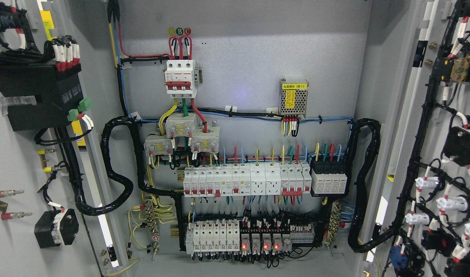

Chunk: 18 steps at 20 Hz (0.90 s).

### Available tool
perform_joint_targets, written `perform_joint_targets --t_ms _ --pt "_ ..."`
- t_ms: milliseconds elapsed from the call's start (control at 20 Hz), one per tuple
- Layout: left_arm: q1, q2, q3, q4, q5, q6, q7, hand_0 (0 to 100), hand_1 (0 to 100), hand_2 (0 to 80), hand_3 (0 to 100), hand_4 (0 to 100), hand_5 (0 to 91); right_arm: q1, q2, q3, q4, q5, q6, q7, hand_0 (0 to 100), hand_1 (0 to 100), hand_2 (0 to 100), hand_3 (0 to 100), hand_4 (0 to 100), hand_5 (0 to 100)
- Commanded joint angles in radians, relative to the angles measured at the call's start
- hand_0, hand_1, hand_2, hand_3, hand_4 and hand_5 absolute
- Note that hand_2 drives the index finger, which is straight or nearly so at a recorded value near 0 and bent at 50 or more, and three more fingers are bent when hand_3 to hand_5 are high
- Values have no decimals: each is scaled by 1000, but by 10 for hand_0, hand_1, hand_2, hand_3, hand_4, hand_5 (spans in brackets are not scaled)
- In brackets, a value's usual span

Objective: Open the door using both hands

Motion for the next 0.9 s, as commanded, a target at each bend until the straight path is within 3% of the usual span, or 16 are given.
perform_joint_targets --t_ms 0,351,601,751,851 --pt "0 -1 0 9 0 0 0 0 0 0 0 0 0 -15 8 56 10 0 -3 -4 220 11 0 0 0 0" --pt "0 -1 0 9 0 0 0 0 0 0 0 0 0 -15 8 39 -6 3 -3 -4 220 12 0 0 0 0" --pt "0 -1 0 9 0 0 0 0 0 0 0 0 0 47 -11 -96 -13 3 3 -5 220 11 0 0 0 0" --pt "-3 -3 0 8 0 0 0 0 0 0 0 0 0 115 -104 -197 -61 6 3 -8 220 12 0 0 0 0" --pt "-29 -1 3 -4 6 -9 -9 0 0 0 0 0 0 176 -130 -261 -111 8 3 -40 220 12 0 0 0 0"
